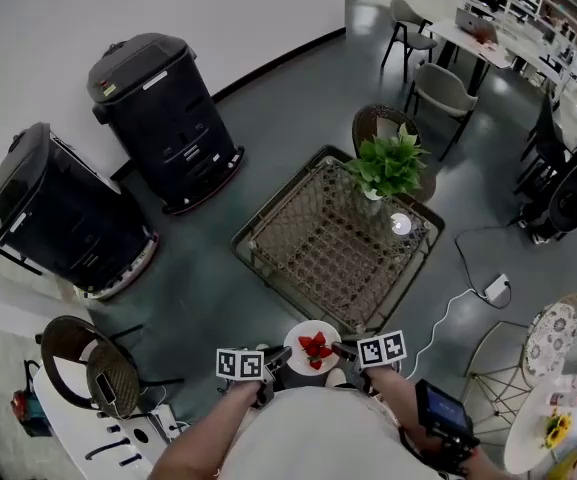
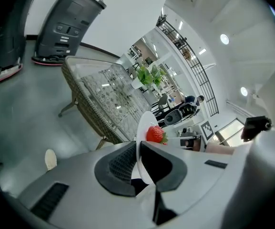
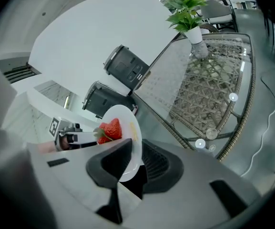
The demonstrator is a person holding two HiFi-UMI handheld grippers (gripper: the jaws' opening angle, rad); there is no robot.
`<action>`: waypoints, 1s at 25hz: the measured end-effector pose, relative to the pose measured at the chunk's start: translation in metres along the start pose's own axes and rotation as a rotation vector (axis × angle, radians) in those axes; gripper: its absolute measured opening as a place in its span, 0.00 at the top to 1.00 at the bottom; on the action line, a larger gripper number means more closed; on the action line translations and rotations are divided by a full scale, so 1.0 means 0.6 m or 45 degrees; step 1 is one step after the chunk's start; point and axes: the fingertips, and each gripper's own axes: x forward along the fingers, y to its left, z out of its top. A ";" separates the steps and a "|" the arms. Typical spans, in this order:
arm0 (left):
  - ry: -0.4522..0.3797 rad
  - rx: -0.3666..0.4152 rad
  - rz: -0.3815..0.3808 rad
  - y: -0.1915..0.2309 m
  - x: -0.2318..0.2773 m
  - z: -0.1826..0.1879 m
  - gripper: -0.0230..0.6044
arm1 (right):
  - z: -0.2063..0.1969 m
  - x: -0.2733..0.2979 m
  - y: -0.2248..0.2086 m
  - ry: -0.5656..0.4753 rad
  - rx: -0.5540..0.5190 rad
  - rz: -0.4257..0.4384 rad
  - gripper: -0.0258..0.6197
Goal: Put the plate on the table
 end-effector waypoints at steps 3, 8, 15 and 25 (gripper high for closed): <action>0.014 0.026 -0.034 0.027 -0.019 0.045 0.93 | 0.034 0.029 0.021 -0.039 0.018 -0.030 0.88; 0.025 0.058 -0.097 0.072 -0.064 0.115 0.93 | 0.084 0.081 0.070 -0.106 0.043 -0.071 0.88; 0.100 0.107 -0.166 0.134 -0.118 0.161 0.93 | 0.110 0.153 0.121 -0.178 0.055 -0.133 0.88; 0.220 0.210 -0.240 0.145 -0.121 0.192 0.93 | 0.114 0.165 0.133 -0.295 0.137 -0.199 0.88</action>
